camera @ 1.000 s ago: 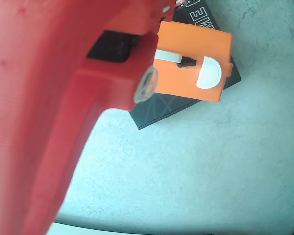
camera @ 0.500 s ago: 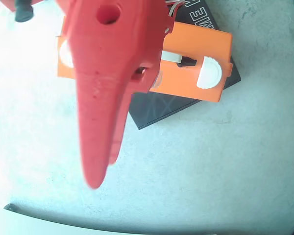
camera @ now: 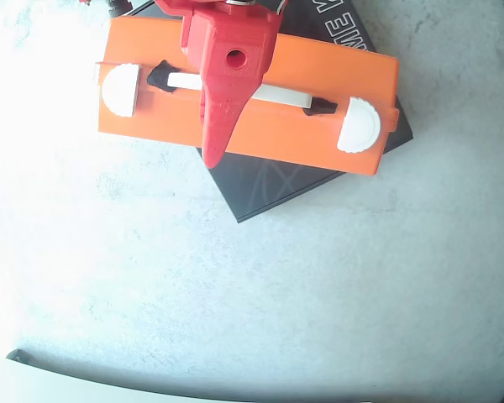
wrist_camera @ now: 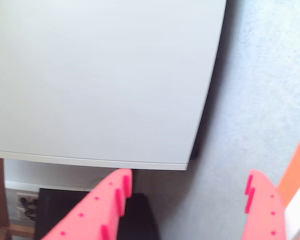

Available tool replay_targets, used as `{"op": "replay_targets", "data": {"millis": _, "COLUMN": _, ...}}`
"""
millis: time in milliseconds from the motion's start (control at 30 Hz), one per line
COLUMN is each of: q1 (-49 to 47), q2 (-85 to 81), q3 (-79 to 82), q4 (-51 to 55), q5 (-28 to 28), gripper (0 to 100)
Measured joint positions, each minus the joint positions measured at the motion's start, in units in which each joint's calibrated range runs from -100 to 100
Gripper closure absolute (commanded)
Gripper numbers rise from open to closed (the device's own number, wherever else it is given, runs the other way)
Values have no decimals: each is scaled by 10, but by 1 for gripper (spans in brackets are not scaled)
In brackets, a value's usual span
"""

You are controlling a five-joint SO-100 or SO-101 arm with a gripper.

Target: Grab the white handle of the orange box

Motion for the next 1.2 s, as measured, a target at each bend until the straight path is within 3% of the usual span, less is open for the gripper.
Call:
{"op": "replay_targets", "data": {"millis": 167, "q1": 2, "q2": -52, "q3": 35, "q4": 2, "q5": 72, "gripper": 73}}
{"op": "replay_targets", "data": {"millis": 300, "q1": -20, "q2": -108, "q3": 74, "q4": 2, "q5": 96, "gripper": 73}}
{"op": "replay_targets", "data": {"millis": 700, "q1": -51, "q2": -131, "q3": 8, "q4": 2, "q5": 122, "gripper": 73}}
{"op": "replay_targets", "data": {"millis": 1100, "q1": -52, "q2": -131, "q3": -15, "q4": -12, "q5": 121, "gripper": 73}}
{"op": "replay_targets", "data": {"millis": 1200, "q1": -31, "q2": -119, "q3": -20, "q4": -20, "q5": 97, "gripper": 73}}
